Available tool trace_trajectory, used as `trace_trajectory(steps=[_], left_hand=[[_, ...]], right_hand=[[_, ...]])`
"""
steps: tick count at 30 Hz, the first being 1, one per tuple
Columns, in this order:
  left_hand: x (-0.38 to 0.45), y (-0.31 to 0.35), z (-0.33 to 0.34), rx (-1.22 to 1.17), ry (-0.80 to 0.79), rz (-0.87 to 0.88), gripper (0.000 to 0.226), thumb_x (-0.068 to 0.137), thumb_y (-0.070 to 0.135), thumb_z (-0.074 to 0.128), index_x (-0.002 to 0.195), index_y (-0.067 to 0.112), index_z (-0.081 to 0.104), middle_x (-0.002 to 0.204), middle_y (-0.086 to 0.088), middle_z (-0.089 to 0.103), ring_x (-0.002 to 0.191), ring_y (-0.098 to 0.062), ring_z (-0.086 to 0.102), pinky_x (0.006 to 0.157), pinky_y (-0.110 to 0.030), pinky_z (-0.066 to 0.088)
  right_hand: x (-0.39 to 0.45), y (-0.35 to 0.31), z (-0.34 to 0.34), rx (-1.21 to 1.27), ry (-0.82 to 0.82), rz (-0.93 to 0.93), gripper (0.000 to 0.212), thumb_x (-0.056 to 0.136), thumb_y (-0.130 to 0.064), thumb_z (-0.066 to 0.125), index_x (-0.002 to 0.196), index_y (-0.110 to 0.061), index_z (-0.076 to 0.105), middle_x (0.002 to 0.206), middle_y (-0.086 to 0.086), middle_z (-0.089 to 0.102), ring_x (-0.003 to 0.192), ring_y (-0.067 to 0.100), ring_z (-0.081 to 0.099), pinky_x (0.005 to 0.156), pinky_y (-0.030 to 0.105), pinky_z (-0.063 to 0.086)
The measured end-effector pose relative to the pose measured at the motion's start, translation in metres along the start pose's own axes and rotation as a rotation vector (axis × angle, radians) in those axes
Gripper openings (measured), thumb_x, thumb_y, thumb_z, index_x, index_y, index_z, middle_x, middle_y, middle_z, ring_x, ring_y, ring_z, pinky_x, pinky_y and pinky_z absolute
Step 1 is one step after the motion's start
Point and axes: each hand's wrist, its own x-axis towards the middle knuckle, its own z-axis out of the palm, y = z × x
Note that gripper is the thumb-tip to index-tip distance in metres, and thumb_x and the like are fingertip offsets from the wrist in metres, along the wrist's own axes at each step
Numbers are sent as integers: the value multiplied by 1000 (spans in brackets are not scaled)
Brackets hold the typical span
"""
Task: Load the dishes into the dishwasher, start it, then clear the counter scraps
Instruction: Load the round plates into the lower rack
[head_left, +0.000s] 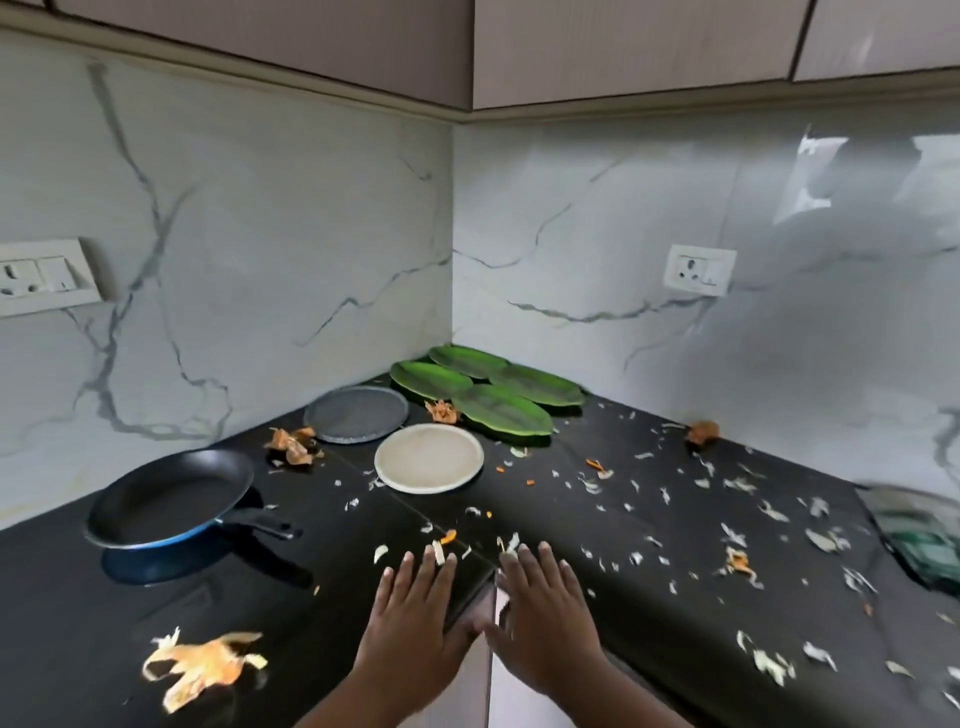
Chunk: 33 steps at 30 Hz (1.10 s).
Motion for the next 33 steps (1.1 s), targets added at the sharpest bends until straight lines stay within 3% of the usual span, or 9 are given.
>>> trace_trajectory(steps=[3, 6, 8, 12, 15, 19, 22, 25, 33], left_hand=[[36, 7, -8, -87, 46, -62, 116, 55, 84, -15, 154, 27, 4, 162, 3, -3, 148, -21, -7, 115, -33, -10], [67, 13, -19, -185, 28, -226, 103, 67, 85, 1, 154, 29, 4, 162, 3, -2, 149, -18, -5, 118, -36, -5], [84, 11, -26, -260, 38, -321, 82, 87, 74, 26, 154, 29, 9, 162, 2, 3, 149, -19, 2, 119, -37, 4], [112, -17, -38, -450, 117, -493, 69, 89, 62, 45, 146, 27, 31, 154, 3, 30, 141, -19, 28, 113, -38, 28], [142, -53, -56, -669, 182, -597, 56, 88, 55, 55, 134, 23, 47, 135, 1, 50, 123, -18, 48, 99, -36, 41], [191, -102, -84, -1076, 232, -690, 36, 94, 34, 58, 120, 7, 56, 95, 0, 57, 84, -14, 55, 70, -27, 42], [224, -138, -91, -1339, 192, -885, 21, 95, 27, 59, 97, 6, 59, 82, -6, 58, 67, -15, 52, 58, -25, 39], [256, -170, -85, -1505, 185, -1014, 24, 92, 28, 63, 101, 6, 58, 95, -11, 64, 76, -21, 60, 65, -29, 48], [318, -187, -71, -1785, 199, -1220, 40, 93, 25, 58, 127, 7, 48, 113, -21, 59, 98, -30, 61, 74, -34, 53]], right_hand=[[36, 28, -15, 10, 26, -68, 75, 86, -60, 41, 149, -21, 29, 157, 7, 27, 146, 26, 8, 113, 40, 10], [74, 55, -23, 16, 20, -77, 77, 91, -57, 38, 153, -22, 10, 162, 3, 4, 147, 23, -13, 116, 38, -6], [96, 66, -30, 7, -9, -78, 73, 92, -57, 38, 152, -22, 15, 162, 3, 7, 148, 26, -7, 118, 41, -2], [138, 68, -33, 123, -25, -3, 67, 89, -62, 41, 144, -25, 30, 151, -1, 34, 142, 25, 24, 115, 40, 22], [170, 57, -30, 338, -117, 120, 61, 85, -62, 48, 134, -26, 42, 134, -3, 50, 126, 19, 45, 103, 37, 38], [213, 41, -23, 671, -237, 353, 53, 83, -53, 57, 122, -18, 53, 121, 1, 58, 116, 18, 55, 99, 32, 40], [245, 31, -20, 774, -221, 467, 35, 81, -45, 57, 88, -10, 55, 77, 3, 57, 70, 21, 61, 73, 31, 50], [273, 20, -17, 831, -175, 540, 27, 80, -32, 59, 73, -8, 50, 54, 2, 46, 47, 22, 51, 52, 26, 35], [312, 8, -6, 817, -192, 653, 41, 70, -39, 68, 81, 0, 66, 69, 7, 66, 68, 22, 64, 61, 28, 45]])
